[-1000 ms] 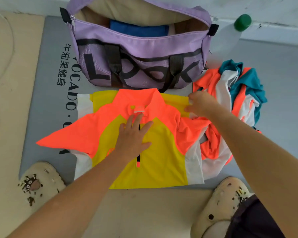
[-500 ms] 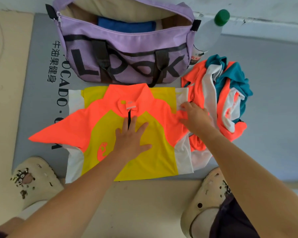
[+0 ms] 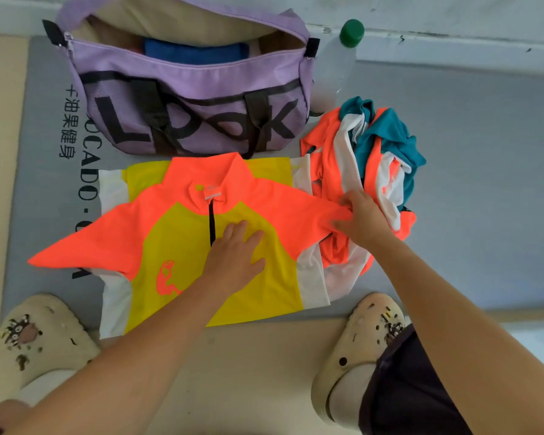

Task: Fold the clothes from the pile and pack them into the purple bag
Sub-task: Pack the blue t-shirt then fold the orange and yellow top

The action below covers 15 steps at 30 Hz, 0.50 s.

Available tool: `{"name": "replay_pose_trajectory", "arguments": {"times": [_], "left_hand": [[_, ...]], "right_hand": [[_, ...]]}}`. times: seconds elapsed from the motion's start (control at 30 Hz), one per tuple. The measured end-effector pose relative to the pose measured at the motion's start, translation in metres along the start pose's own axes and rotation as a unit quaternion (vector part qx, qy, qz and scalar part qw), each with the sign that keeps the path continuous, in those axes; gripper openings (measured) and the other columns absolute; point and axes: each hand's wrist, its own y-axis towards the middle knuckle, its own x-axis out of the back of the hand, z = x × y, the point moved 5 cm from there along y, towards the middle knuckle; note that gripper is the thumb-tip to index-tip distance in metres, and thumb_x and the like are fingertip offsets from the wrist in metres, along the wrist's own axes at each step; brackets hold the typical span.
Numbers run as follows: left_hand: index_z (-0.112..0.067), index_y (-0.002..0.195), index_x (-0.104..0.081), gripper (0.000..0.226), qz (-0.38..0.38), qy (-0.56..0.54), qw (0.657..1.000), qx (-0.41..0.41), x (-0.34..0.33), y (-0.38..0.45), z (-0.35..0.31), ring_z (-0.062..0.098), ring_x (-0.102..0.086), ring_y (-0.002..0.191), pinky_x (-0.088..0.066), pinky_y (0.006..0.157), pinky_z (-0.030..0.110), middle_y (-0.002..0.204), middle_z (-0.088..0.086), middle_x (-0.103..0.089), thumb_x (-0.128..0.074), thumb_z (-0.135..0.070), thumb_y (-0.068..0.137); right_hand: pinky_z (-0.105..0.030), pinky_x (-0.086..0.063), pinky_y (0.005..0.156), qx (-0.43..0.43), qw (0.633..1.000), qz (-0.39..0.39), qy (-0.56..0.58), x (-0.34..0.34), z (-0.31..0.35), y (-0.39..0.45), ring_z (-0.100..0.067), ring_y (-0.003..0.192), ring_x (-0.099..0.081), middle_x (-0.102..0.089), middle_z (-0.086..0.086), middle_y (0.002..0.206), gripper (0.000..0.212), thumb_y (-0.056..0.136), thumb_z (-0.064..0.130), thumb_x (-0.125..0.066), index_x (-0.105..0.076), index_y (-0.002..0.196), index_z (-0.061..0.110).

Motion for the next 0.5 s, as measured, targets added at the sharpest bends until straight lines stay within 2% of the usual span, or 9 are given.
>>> {"name": "replay_pose_trajectory", "arguments": {"times": [0.07, 0.13, 0.23, 0.3, 0.4, 0.43, 0.5], "left_hand": [[-0.032, 0.15, -0.031, 0.066, 0.013, -0.014, 1.0, -0.021, -0.003, 0.0, -0.008, 0.027, -0.02, 0.142, -0.038, 0.106, 0.041, 0.158, 0.005, -0.022, -0.051, -0.056, 0.092], [-0.036, 0.15, -0.03, 0.067, 0.036, -0.033, 0.999, -0.002, -0.005, 0.002, -0.009, 0.028, -0.015, 0.144, -0.035, 0.109, 0.042, 0.16, 0.002, -0.017, -0.051, -0.058, 0.091], [-0.043, 0.15, -0.025, 0.067, 0.086, -0.044, 0.995, 0.024, -0.005, 0.008, -0.011, 0.029, -0.007, 0.146, -0.032, 0.111, 0.044, 0.162, -0.001, -0.009, -0.048, -0.063, 0.09], [-0.047, 0.15, -0.022, 0.068, 0.112, -0.049, 0.992, 0.036, -0.003, 0.012, -0.013, 0.03, -0.003, 0.146, -0.031, 0.112, 0.046, 0.161, -0.001, -0.006, -0.047, -0.064, 0.089], [-0.053, 0.149, -0.019, 0.067, 0.144, -0.047, 0.987, 0.05, 0.001, 0.018, -0.019, 0.034, 0.0, 0.146, -0.03, 0.112, 0.05, 0.161, -0.001, -0.002, -0.047, -0.066, 0.089], [-0.054, 0.148, -0.019, 0.067, 0.151, -0.043, 0.986, 0.053, 0.002, 0.02, -0.021, 0.035, 0.001, 0.147, -0.03, 0.111, 0.051, 0.161, 0.0, 0.0, -0.047, -0.066, 0.089], [-0.054, 0.149, -0.016, 0.07, 0.158, -0.044, 0.985, 0.062, 0.003, 0.021, -0.025, 0.037, 0.004, 0.147, -0.03, 0.112, 0.053, 0.162, 0.0, 0.002, -0.049, -0.065, 0.088]], "right_hand": [[-0.035, -0.044, 0.079, 0.002, 1.0, -0.018, -0.016, -0.002, -0.006, -0.007, -0.023, 0.088, -0.05, -0.046, -0.008, 0.11, 0.039, 0.078, 0.019, -0.077, -0.056, 0.109, 0.005], [-0.039, -0.047, 0.083, 0.001, 0.998, -0.009, -0.059, -0.001, -0.013, -0.008, -0.03, 0.092, -0.055, -0.053, -0.013, 0.111, 0.025, 0.083, 0.013, -0.069, -0.062, 0.105, 0.004], [-0.035, -0.046, 0.085, 0.001, 0.981, 0.087, -0.173, 0.005, -0.017, -0.006, -0.032, 0.099, -0.06, -0.067, -0.015, 0.105, 0.021, 0.09, 0.014, -0.057, -0.071, 0.101, 0.003], [-0.031, -0.042, 0.079, 0.001, 0.976, 0.093, -0.197, 0.02, -0.014, -0.003, -0.029, 0.095, -0.059, -0.067, -0.013, 0.096, 0.028, 0.094, 0.022, -0.053, -0.072, 0.095, 0.002], [-0.027, -0.031, 0.059, -0.023, 0.998, 0.036, -0.054, 0.041, -0.007, 0.002, -0.021, 0.081, -0.05, -0.056, -0.001, 0.075, 0.02, 0.089, 0.025, -0.062, -0.064, 0.081, 0.008], [-0.026, -0.032, 0.059, -0.018, 0.999, 0.03, -0.011, 0.042, -0.001, 0.002, -0.019, 0.079, -0.05, -0.055, 0.002, 0.075, 0.017, 0.087, 0.026, -0.065, -0.062, 0.079, 0.011], [-0.027, -0.038, 0.069, -0.002, 0.999, 0.043, 0.006, 0.032, 0.007, -0.001, -0.018, 0.083, -0.054, -0.06, 0.002, 0.084, 0.016, 0.084, 0.027, -0.07, -0.064, 0.087, 0.013]]}}
